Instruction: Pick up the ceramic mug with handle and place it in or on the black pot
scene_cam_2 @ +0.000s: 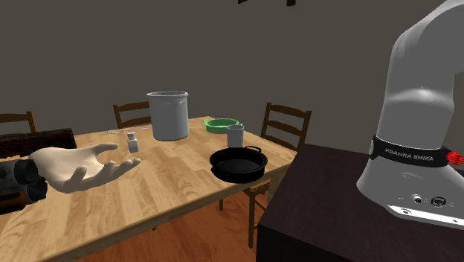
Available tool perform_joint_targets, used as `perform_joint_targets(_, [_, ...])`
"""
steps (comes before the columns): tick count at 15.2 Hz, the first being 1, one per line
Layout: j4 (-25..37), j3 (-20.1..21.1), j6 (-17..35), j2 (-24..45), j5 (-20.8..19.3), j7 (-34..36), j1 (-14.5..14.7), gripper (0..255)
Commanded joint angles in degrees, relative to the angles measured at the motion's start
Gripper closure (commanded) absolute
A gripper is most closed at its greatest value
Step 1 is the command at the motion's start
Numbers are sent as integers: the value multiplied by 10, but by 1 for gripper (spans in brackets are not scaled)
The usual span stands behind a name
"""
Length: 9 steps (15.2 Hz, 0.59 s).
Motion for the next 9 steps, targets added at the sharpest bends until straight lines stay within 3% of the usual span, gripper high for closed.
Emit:
perform_joint_targets(1, [0,0,0,0,0,0,0,0])
perform_joint_targets(9, [-63,-37,144,84,-31,-45,-15,0])
